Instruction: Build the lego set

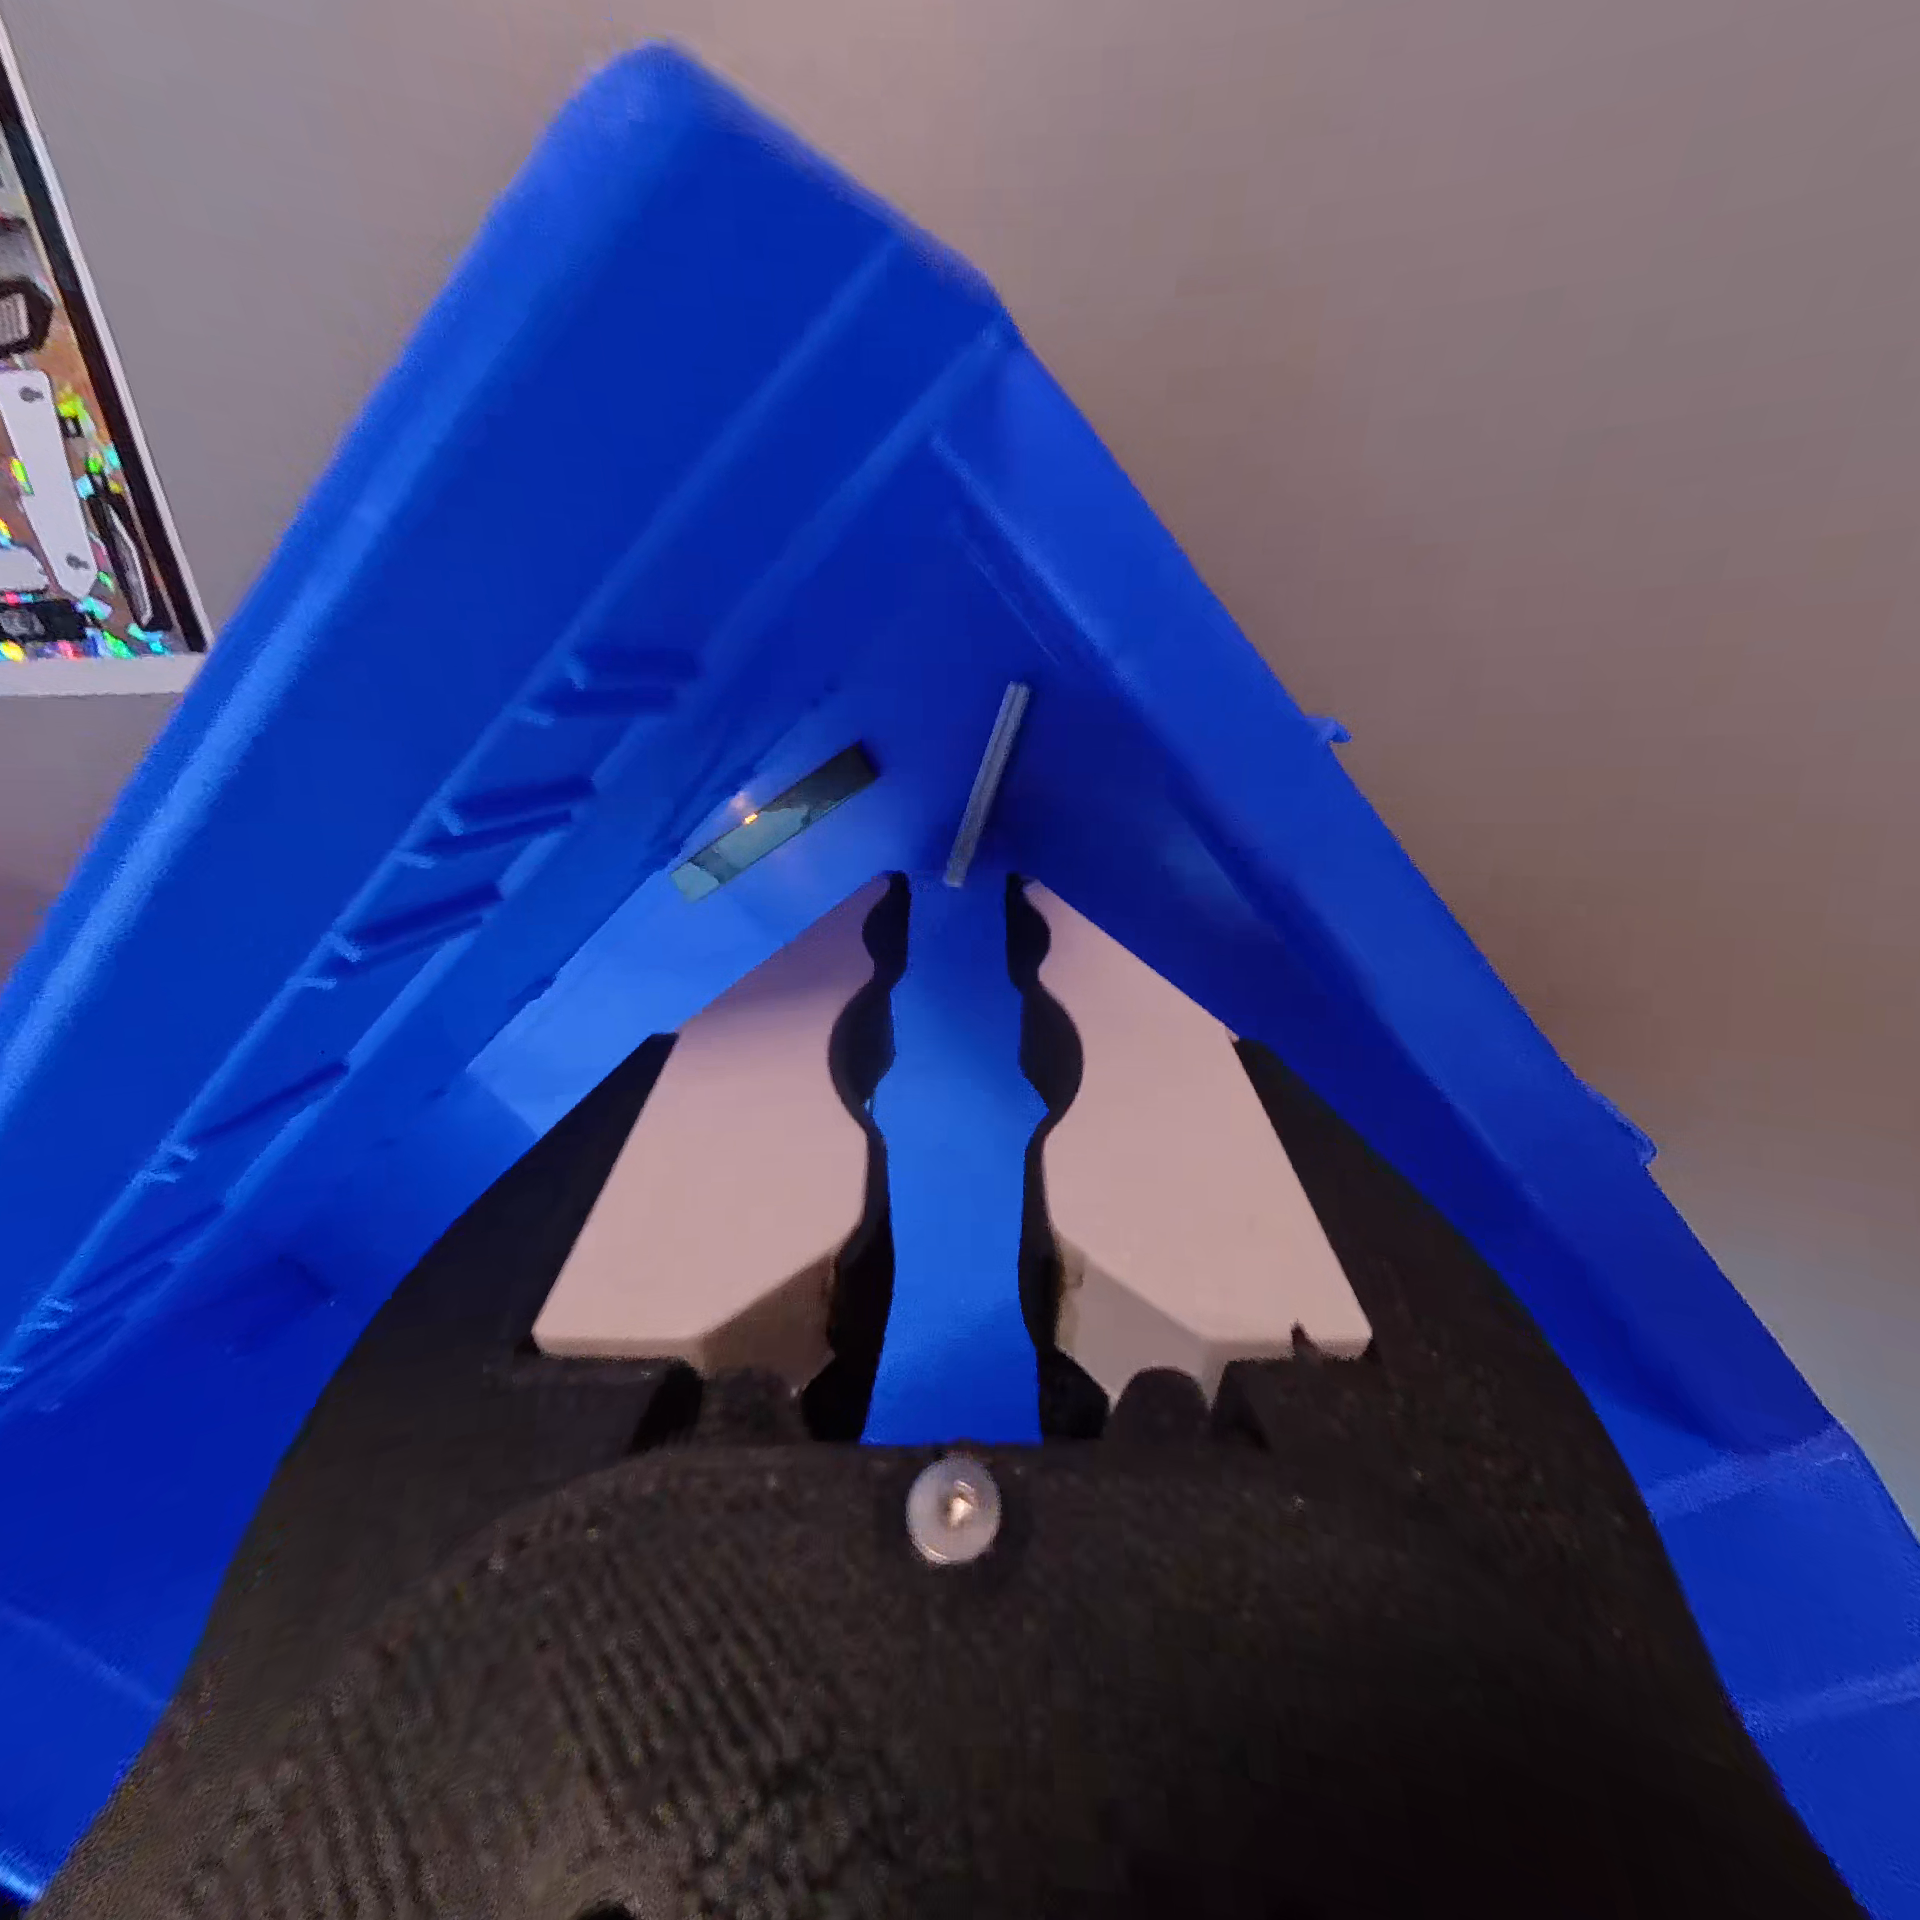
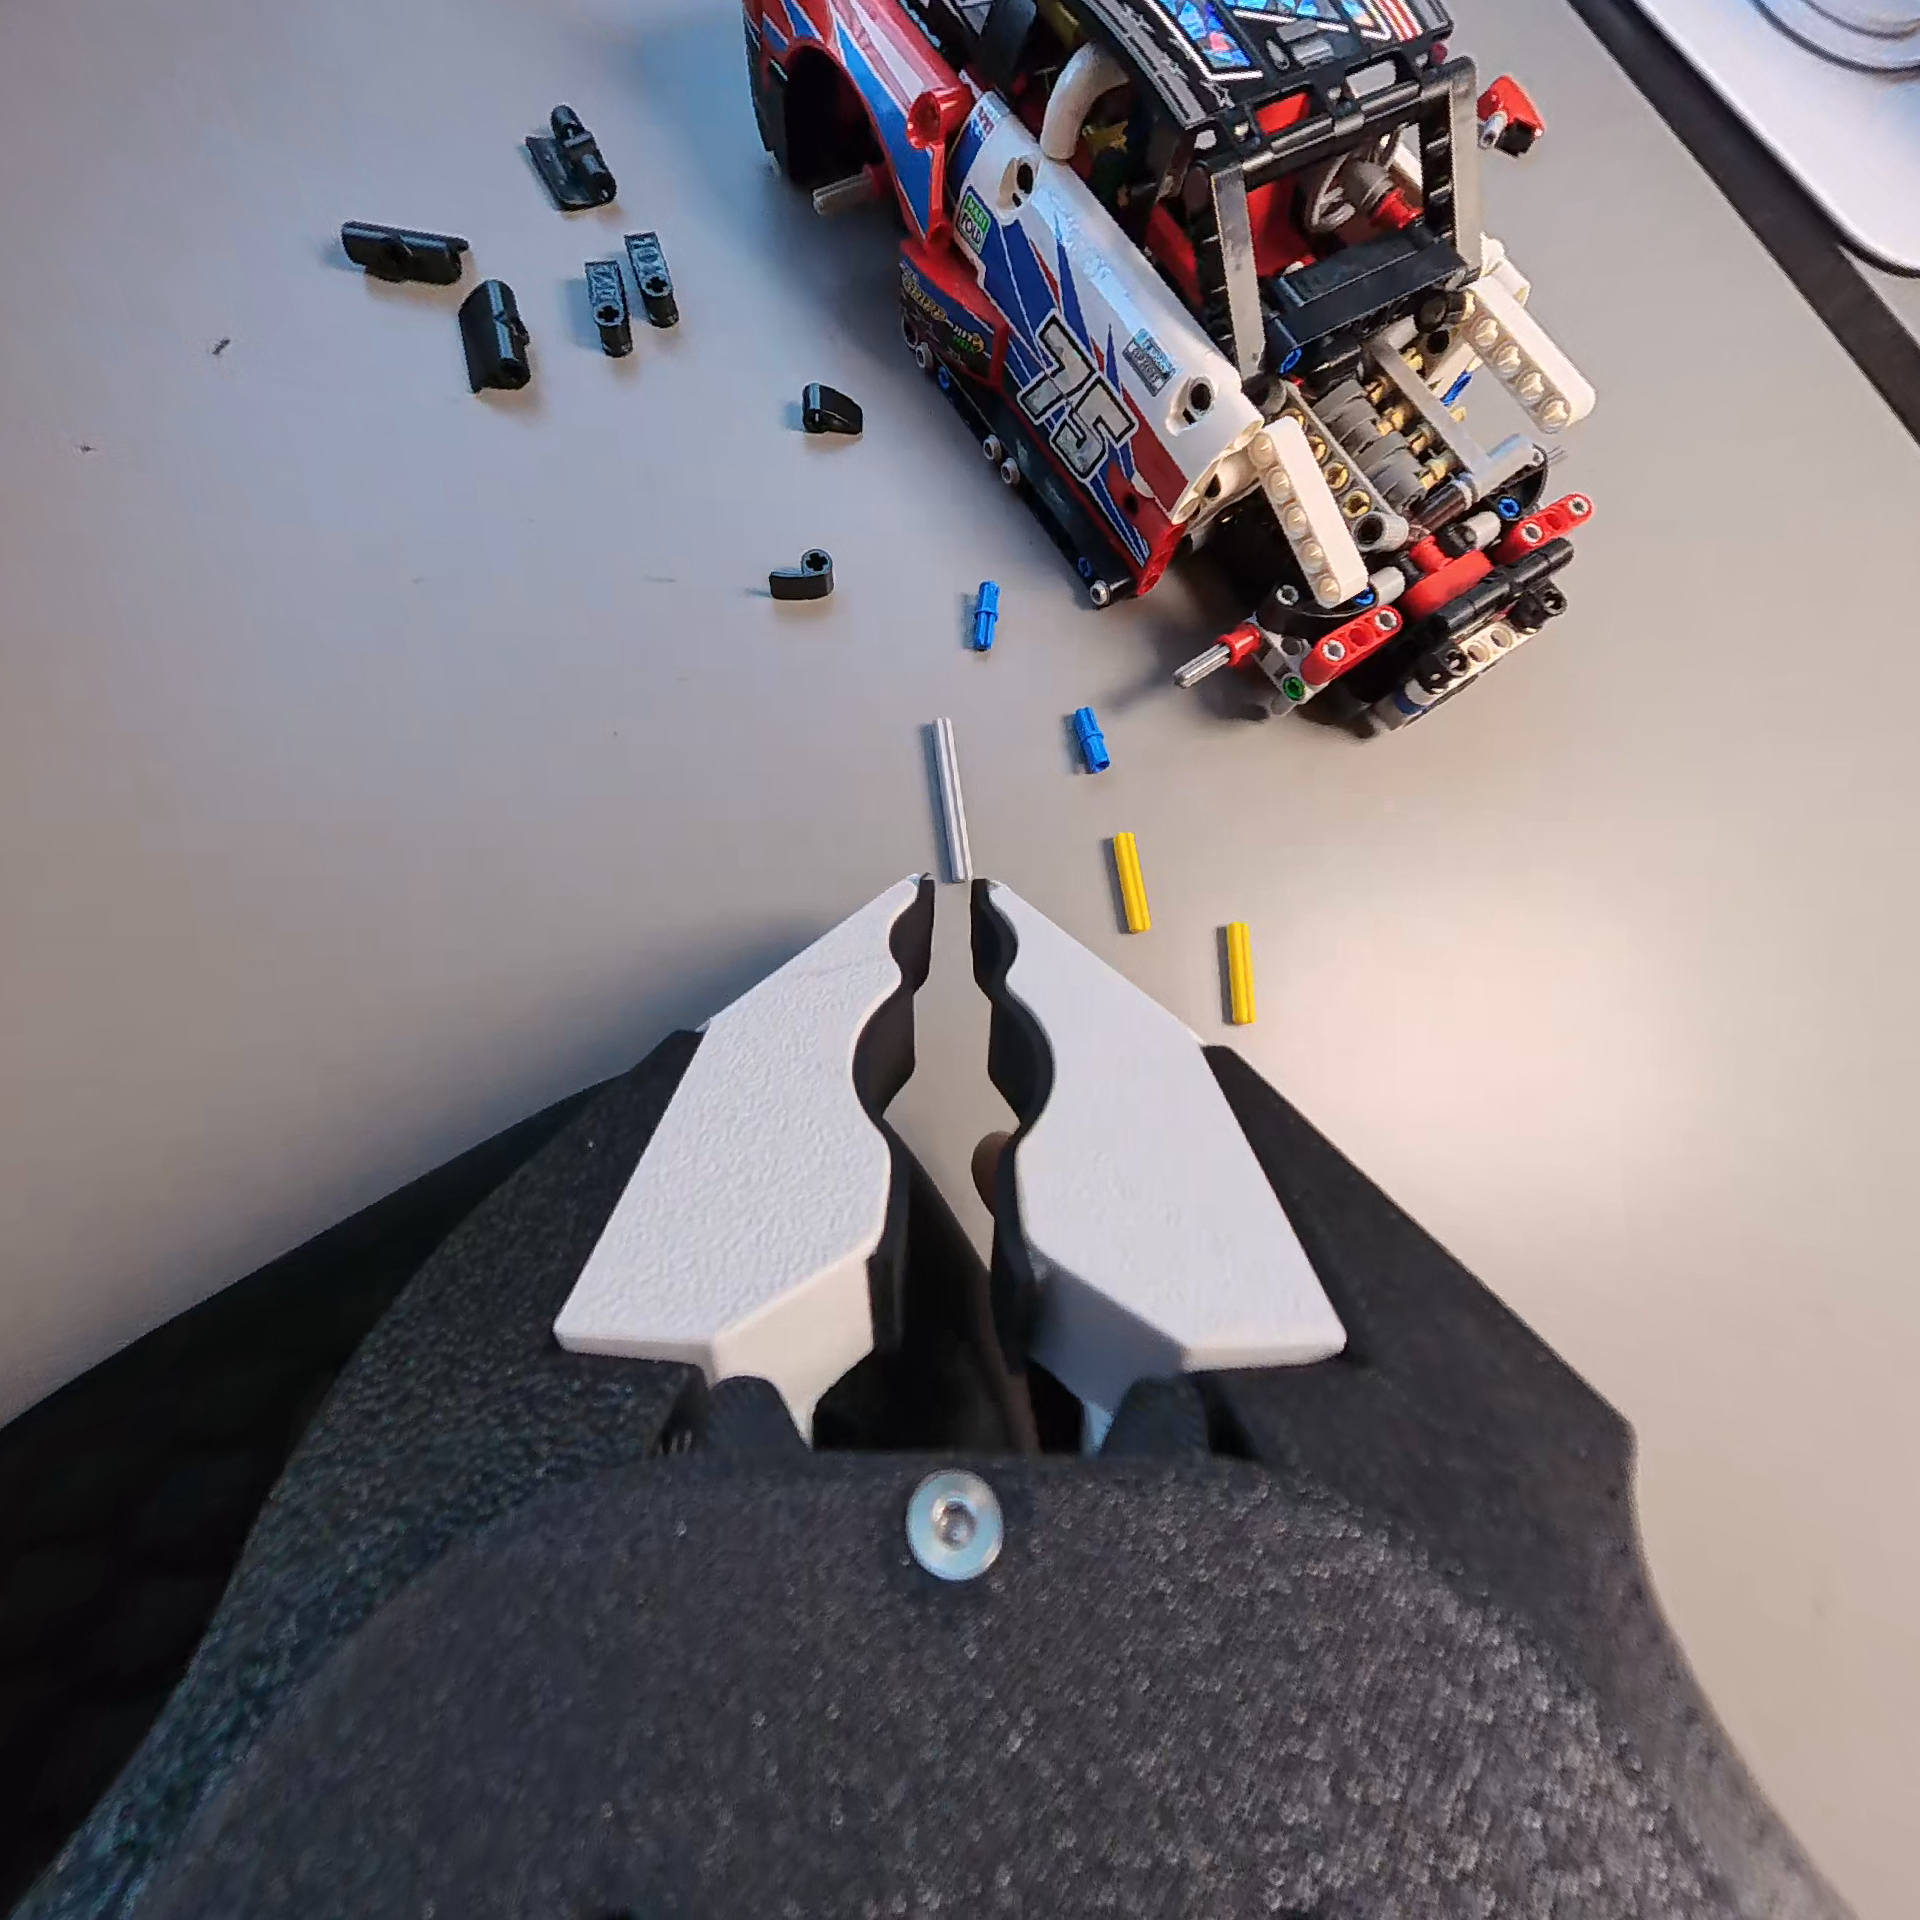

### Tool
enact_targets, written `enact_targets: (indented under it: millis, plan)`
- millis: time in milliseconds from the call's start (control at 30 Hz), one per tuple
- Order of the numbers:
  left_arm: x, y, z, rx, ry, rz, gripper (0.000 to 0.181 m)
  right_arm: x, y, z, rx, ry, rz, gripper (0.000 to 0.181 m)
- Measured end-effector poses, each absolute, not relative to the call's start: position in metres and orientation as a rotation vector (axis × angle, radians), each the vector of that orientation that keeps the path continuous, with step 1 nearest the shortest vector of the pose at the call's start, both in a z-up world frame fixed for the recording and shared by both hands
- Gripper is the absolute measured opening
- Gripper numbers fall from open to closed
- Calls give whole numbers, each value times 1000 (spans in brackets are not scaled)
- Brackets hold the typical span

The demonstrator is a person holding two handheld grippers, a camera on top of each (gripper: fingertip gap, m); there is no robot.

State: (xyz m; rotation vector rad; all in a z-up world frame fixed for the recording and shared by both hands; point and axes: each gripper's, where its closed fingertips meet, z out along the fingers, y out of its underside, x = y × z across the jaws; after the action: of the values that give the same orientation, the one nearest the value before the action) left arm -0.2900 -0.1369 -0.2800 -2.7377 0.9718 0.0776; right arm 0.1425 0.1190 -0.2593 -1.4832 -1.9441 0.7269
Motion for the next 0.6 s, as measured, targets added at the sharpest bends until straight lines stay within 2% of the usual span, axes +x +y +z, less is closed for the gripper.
enact_targets:
  millis: [100, 267, 367, 500, 600]
  plan:
    - [-287, -133, -282, -2738, 1024, 66, 24, 144, 120, -258, -1490, -1937, 724, 5]
    - [-285, -134, -286, -2836, 871, -111, 3, 144, 116, -255, -1487, -1930, 723, 4]
    - [-294, -137, -284, -2865, 855, -15, 3, 143, 112, -248, -1469, -1909, 744, 4]
    - [-285, -128, -225, -2675, 666, 77, 2, 141, 101, -227, -1406, -1871, 781, 4]
    - [-233, -115, -176, -2493, 652, 42, 2, 124, 81, -205, -1293, -1853, 862, 7]
